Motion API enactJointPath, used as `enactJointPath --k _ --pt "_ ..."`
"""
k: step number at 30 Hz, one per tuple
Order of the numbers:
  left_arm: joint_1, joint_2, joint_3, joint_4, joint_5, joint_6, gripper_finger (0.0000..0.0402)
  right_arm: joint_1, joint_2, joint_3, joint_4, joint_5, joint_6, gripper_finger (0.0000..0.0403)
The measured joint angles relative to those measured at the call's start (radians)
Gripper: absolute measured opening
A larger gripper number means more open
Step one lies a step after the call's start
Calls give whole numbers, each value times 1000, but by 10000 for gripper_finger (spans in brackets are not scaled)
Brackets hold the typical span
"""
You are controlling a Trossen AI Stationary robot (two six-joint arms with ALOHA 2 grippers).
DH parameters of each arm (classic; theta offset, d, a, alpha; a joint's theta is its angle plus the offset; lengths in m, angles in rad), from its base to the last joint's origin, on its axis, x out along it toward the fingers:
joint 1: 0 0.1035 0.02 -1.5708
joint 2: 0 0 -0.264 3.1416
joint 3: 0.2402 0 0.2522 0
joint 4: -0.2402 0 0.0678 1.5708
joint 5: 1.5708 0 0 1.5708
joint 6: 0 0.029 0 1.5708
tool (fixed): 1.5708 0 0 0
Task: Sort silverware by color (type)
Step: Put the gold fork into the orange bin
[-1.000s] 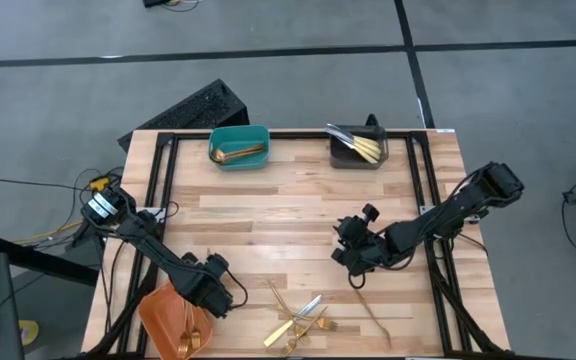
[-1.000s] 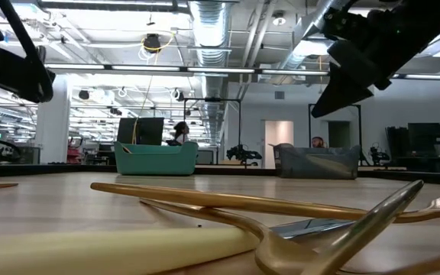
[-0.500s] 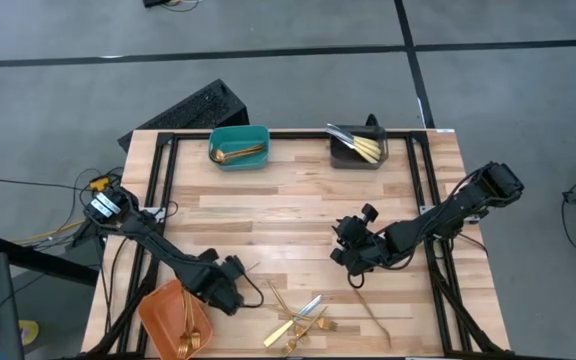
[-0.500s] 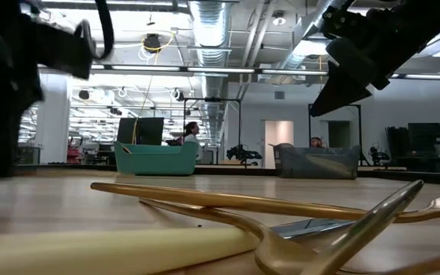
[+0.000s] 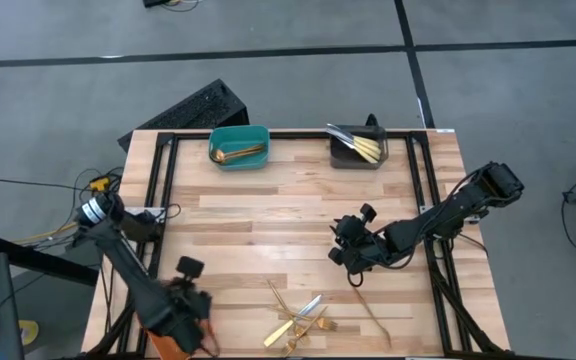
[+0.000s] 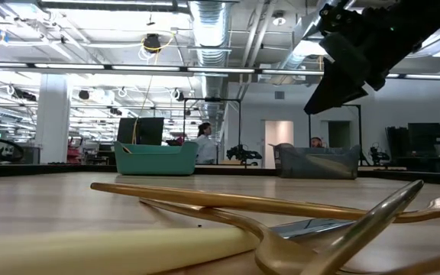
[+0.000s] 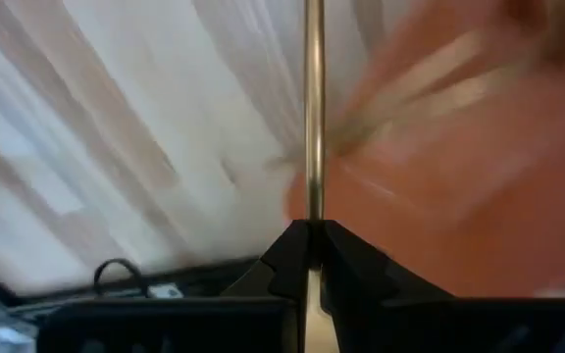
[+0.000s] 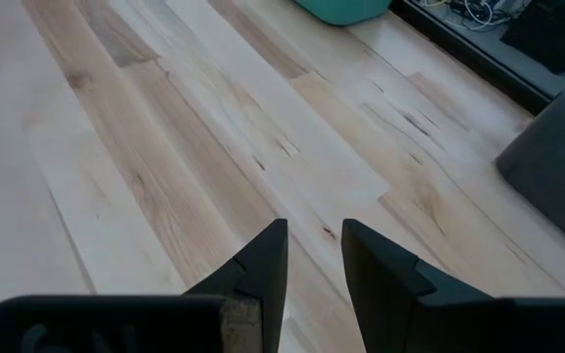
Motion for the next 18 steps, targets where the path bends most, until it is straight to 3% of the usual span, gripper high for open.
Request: enactJointPath --k 4,11,18 --pt "-32 -1 1 12 84 121 16 -13 0 0 5 -1 0 125" --pt "-35 1 2 4 224 144 17 -38 0 0 24 -47 -6 125" --pt "-44 2 -28 70 229 115 20 -40 0 0 32 -50 -6 125"
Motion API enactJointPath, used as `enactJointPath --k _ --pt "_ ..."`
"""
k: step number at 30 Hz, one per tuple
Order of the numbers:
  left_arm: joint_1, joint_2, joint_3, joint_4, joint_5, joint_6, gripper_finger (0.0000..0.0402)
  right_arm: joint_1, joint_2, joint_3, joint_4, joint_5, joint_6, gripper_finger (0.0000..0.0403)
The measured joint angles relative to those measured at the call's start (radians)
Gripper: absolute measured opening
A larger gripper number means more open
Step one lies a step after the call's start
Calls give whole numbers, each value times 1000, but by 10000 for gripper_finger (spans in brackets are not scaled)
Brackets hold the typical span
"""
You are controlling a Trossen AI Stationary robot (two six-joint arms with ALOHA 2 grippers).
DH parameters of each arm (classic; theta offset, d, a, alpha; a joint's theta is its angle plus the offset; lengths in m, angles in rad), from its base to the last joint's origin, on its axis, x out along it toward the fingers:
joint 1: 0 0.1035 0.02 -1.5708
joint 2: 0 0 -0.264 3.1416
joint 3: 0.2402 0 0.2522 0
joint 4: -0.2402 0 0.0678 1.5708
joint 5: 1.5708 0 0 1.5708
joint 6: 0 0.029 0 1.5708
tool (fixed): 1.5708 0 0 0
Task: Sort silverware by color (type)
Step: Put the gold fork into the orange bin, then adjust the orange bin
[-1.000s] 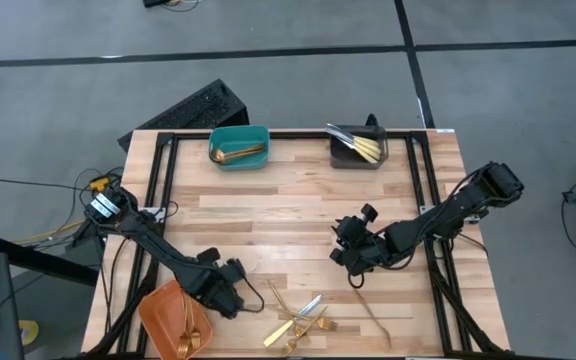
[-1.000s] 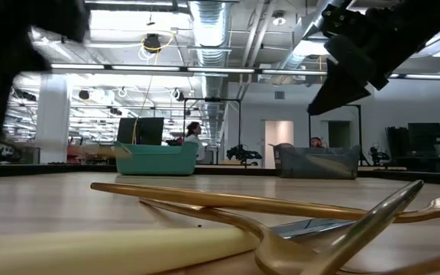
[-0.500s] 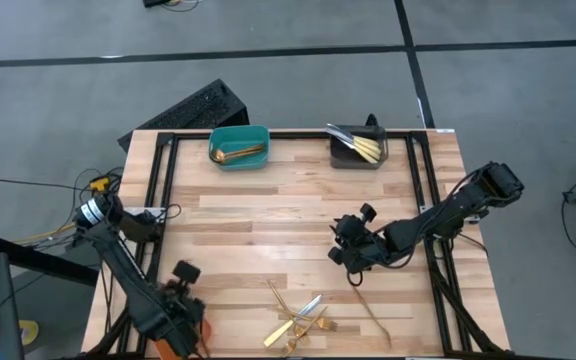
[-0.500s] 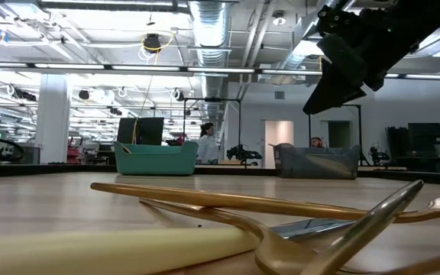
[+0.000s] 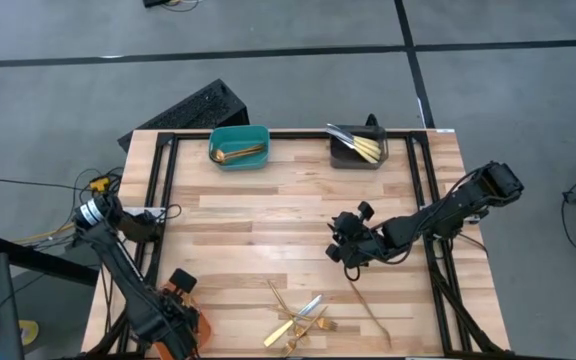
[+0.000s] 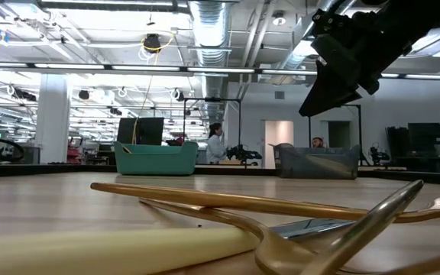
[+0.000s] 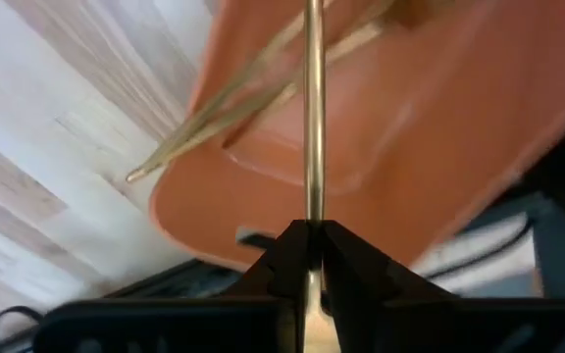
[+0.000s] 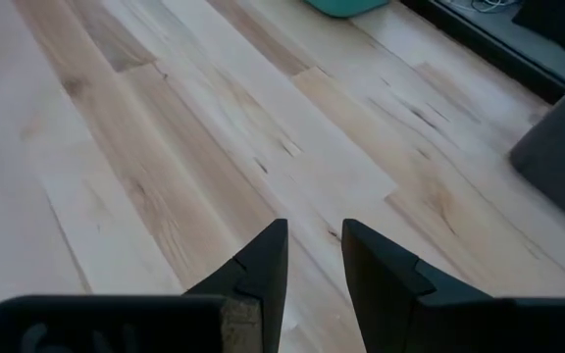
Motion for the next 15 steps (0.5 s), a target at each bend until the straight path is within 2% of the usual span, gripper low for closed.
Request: enactJointPath --k 6,11,15 --pt "-4 1 -112 128 58 -70 56 0 0 0 -1 0 -1 125" --pt "-5 1 -148 60 56 -136 103 0 0 0 -4 0 -1 125" --pt "-6 1 -168 64 64 -141 119 0 0 0 -4 0 -1 125"
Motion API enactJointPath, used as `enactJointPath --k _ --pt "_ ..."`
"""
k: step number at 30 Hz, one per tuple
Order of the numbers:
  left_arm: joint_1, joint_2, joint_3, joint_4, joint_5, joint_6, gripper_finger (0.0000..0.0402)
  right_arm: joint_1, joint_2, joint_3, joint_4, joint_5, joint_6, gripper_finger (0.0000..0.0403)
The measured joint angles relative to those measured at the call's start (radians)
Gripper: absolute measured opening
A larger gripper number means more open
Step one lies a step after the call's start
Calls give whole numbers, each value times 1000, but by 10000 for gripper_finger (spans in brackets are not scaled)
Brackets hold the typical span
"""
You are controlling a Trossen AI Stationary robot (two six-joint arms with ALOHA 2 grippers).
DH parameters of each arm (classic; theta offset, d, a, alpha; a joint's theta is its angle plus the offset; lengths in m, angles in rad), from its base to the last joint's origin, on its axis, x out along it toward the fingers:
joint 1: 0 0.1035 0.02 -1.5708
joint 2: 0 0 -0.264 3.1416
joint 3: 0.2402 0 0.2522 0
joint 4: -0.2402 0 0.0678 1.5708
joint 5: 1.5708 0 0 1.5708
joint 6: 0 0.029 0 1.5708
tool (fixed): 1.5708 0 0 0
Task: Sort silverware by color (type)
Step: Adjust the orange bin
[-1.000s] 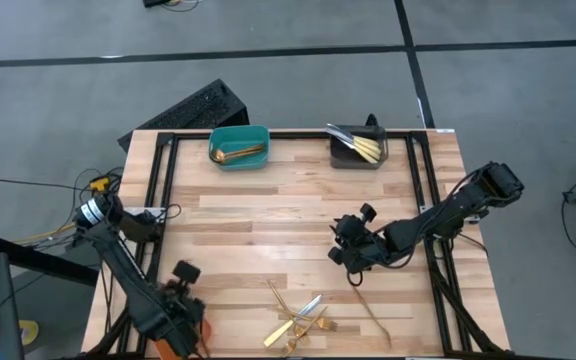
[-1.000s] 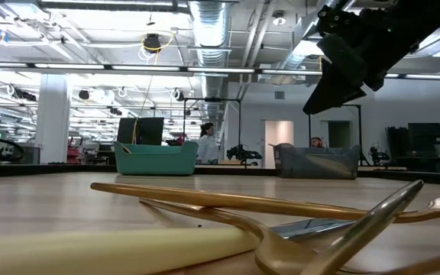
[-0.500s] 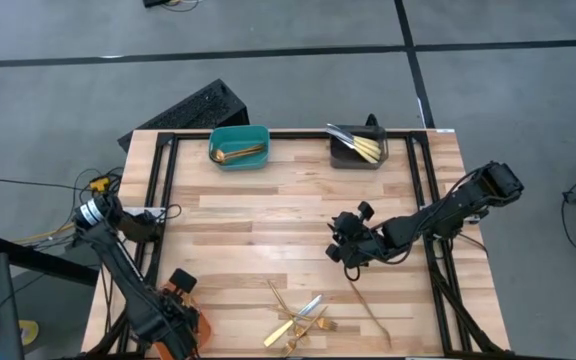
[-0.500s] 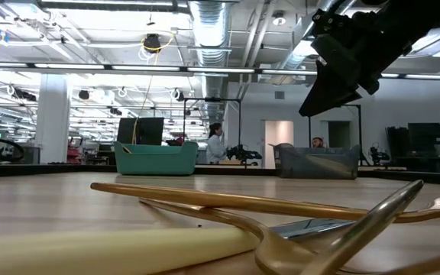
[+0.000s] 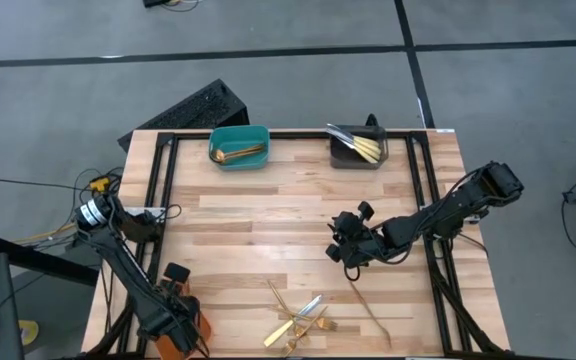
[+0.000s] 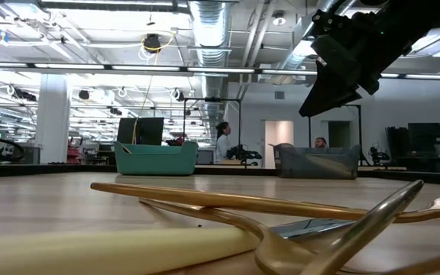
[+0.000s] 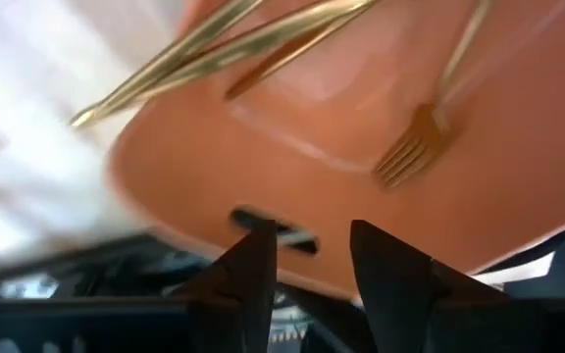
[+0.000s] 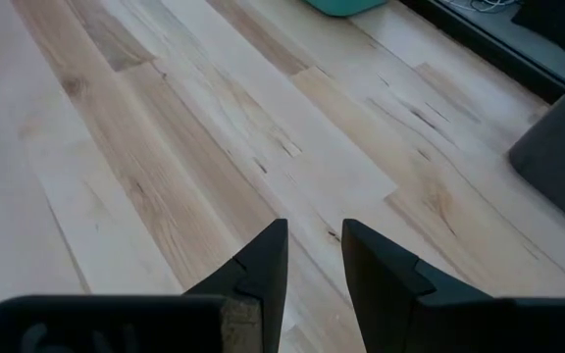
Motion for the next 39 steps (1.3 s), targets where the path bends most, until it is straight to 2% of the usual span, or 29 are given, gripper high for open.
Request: enactJointPath --k 6,13,16,22,25,31,34,37,39 --pt "-10 0 -80 130 16 55 100 1 0 0 0 0 0 125" --pt "6 -4 -213 85 -154 116 64 2 0 0 -1 0 0 125" --pt "36 4 -245 66 -268 219 52 3 0 0 -5 -2 0 125" --pt "111 0 -232 79 -588 470 36 3 0 0 -5 -16 7 125" --pt "139 0 -198 105 -686 533 32 6 0 0 -5 -40 8 125" --pt "165 0 -77 113 -851 442 32 -7 0 0 3 -44 8 125" --pt "177 0 -26 136 -929 331 31 -31 0 0 28 -49 8 125" --pt "199 0 -11 281 -999 129 31 -40 0 0 61 -73 -9 125" --pt "215 0 -19 424 -1001 36 31 -39 0 0 75 -79 -23 125"
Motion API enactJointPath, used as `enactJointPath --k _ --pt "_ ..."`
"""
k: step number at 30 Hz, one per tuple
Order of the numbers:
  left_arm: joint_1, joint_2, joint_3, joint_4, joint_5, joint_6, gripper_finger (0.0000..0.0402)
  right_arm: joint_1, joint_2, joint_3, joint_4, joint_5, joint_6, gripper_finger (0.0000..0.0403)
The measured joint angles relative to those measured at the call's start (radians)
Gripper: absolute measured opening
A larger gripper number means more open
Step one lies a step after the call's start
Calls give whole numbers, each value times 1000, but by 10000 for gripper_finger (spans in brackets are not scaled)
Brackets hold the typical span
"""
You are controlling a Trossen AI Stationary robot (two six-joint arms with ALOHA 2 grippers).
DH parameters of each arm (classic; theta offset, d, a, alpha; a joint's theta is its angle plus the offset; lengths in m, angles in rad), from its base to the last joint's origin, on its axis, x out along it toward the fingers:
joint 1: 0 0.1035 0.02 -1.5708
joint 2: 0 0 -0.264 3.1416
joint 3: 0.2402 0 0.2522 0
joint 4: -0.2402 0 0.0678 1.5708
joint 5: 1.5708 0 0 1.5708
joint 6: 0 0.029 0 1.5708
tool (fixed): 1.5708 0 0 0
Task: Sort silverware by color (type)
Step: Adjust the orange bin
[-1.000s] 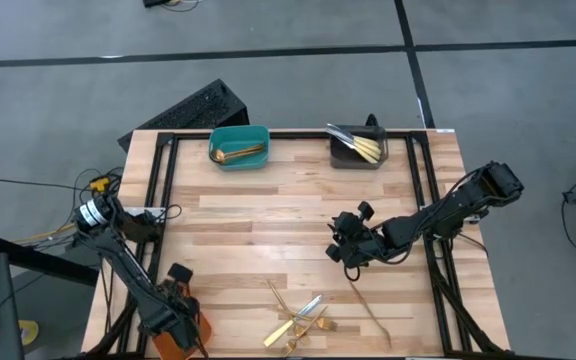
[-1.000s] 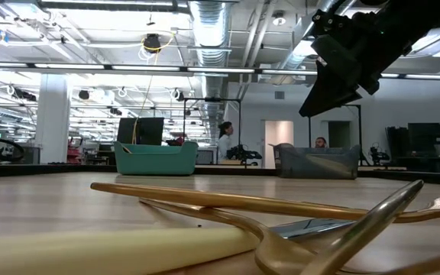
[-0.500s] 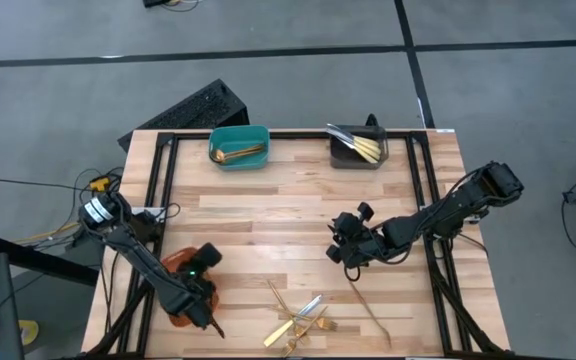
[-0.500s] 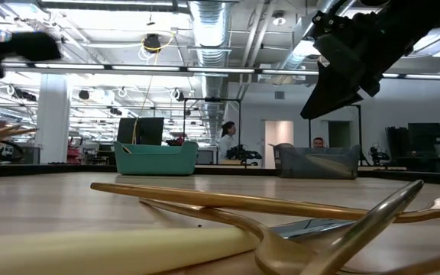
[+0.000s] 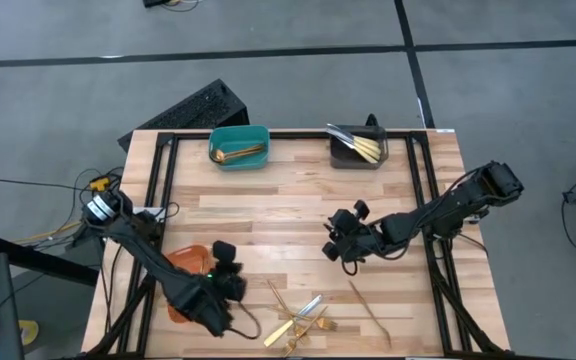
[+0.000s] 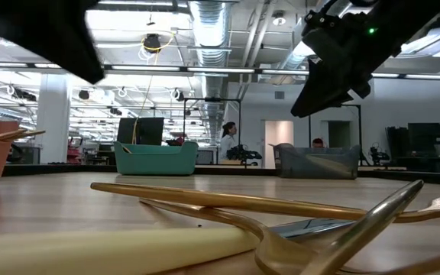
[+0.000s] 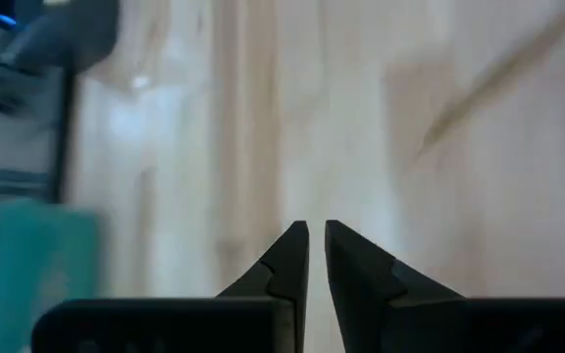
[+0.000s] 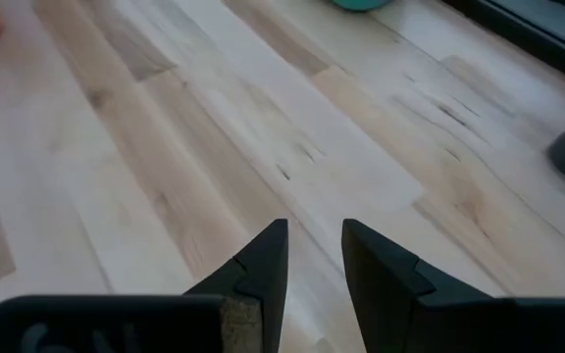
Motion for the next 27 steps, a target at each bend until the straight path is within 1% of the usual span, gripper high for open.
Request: enactJointPath --k 2,5,8,11,13,19,22,27 --pt "9 0 -16 144 34 -3 31 0 0 0 5 -1 -3 125" --pt "4 0 -42 294 112 65 31 0 0 0 1 -2 -4 125" --pt "-12 0 -59 340 209 70 31 0 0 0 0 -2 -4 125" --pt "-36 0 -73 309 352 -9 31 2 0 0 -1 -2 -5 125" --pt "-65 0 -77 251 420 -92 31 2 0 0 -4 -2 -7 125" --pt "-172 -1 -76 105 555 -346 31 2 0 0 -7 -1 -6 125" --pt "-223 -1 -76 46 639 -462 31 2 0 0 -7 -1 -6 125" --pt "-292 -1 -76 -79 742 -663 31 2 0 0 -6 -3 -6 125"
